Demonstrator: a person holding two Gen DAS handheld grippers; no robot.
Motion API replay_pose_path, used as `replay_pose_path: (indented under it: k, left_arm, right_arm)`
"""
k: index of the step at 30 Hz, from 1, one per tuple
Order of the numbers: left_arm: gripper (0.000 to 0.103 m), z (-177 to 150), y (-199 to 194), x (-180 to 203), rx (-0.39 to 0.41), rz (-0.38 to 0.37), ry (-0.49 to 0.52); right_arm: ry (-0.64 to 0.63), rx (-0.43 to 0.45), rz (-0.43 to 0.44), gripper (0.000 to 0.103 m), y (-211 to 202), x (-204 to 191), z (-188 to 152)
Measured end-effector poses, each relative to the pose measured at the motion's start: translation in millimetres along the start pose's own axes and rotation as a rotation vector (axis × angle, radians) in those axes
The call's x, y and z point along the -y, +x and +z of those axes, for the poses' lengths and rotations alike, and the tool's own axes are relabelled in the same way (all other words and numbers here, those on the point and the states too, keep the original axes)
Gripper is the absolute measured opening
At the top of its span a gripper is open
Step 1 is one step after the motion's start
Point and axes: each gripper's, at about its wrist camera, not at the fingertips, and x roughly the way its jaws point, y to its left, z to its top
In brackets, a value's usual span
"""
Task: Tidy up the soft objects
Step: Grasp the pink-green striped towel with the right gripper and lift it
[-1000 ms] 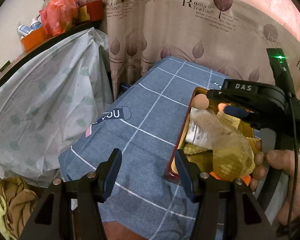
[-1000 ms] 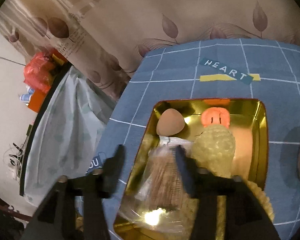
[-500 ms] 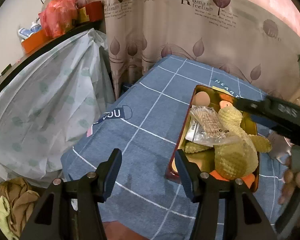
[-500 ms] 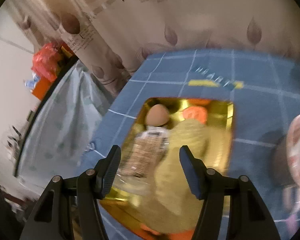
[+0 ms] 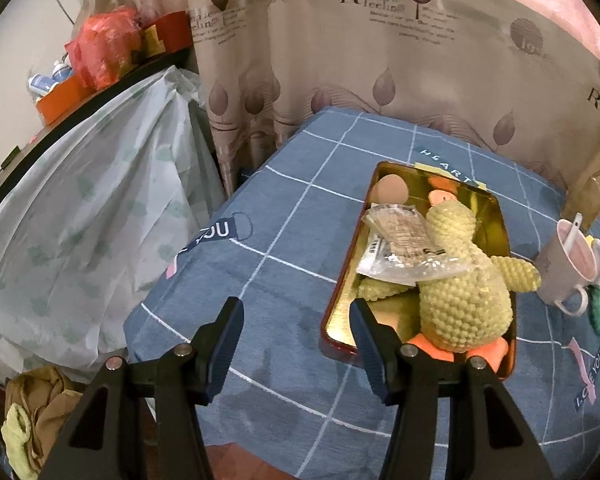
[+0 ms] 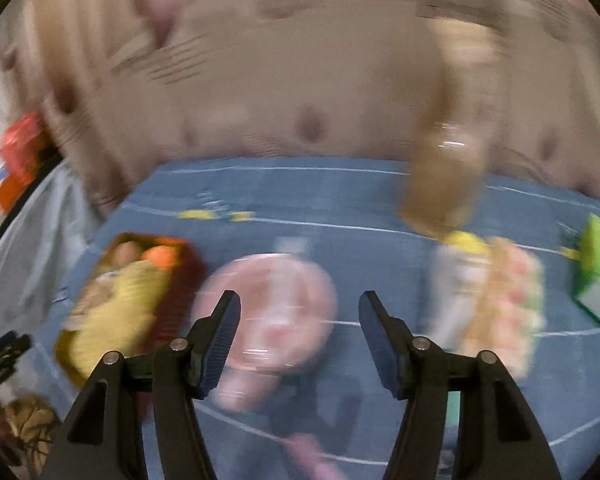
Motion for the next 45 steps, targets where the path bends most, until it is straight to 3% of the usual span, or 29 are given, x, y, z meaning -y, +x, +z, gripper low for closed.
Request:
replay_pose_path:
  k: [6,11,20,24,26,36,45]
  left_arm:
    - [0.056,0,-2,12,0.004,-0.015,0.032]
    - [0.056,1,-2,29,-0.014,-0.041,0.059]
    - [0.056,3,-8,89,-0.035,-0.119,0.175]
    - [0.056,3,-13,124,-0.038,-0.158,0.240]
    - [0.056,3,-15,140,-0.039,-0.179,0.268]
    - [0.056,-15,-29,247,-0.055,-0.344,0.470]
    - [0.056,-34,-27,335,-0.144,-0.574,0.559]
  right_arm:
    - [0.139,0.011,-0.153,0.059,-19,109,-2]
    - [0.187,-0.021,-0.213,0.059,-15,160,-9]
    - [0.239,-0.061,-0.185,0.065,20,184,-23]
    - [0.210,-0.056,-0.178,0.042,30,182,-27]
    - [0.193,-0.044,-0.177,0.036,30,185,-28]
    - [0.183,0.033,-0.140,0.032,-2,204,-41]
    - [0.186,0.058,-0.193,0.032,-39,240,-67]
